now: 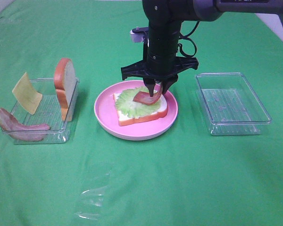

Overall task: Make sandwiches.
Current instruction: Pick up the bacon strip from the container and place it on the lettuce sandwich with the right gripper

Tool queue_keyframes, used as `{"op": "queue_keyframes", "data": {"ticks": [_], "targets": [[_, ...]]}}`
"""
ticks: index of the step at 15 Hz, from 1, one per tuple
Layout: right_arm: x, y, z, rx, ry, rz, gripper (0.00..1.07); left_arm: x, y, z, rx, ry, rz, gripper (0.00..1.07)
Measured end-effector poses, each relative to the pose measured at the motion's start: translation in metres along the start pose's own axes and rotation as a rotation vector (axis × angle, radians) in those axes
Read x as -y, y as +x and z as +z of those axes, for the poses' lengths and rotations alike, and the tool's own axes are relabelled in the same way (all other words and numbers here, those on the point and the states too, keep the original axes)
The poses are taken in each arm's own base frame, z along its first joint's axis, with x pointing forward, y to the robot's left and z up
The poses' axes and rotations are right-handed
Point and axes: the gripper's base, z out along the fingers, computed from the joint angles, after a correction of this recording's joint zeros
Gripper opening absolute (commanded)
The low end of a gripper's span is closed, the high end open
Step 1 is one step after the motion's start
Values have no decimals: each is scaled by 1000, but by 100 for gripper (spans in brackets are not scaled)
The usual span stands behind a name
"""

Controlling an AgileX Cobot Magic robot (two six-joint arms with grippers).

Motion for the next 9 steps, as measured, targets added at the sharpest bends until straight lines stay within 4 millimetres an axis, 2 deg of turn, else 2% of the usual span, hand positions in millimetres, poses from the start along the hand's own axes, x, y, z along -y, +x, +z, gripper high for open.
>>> {"op": "queue_keyframes", "data": {"ticks": [1, 2, 8, 9], "targets": [[0, 0, 0, 0, 1, -6, 73, 0, 0, 0, 0, 0, 0, 100], [0, 0, 0, 2, 4, -19, 84, 0, 0, 0, 0, 0, 0, 100], [2, 0, -3, 0, 19, -90, 85, 0, 0, 0, 0, 0, 0, 100], [3, 0, -12, 11, 16, -115, 85, 0, 0, 0, 0, 0, 0, 100]]}}
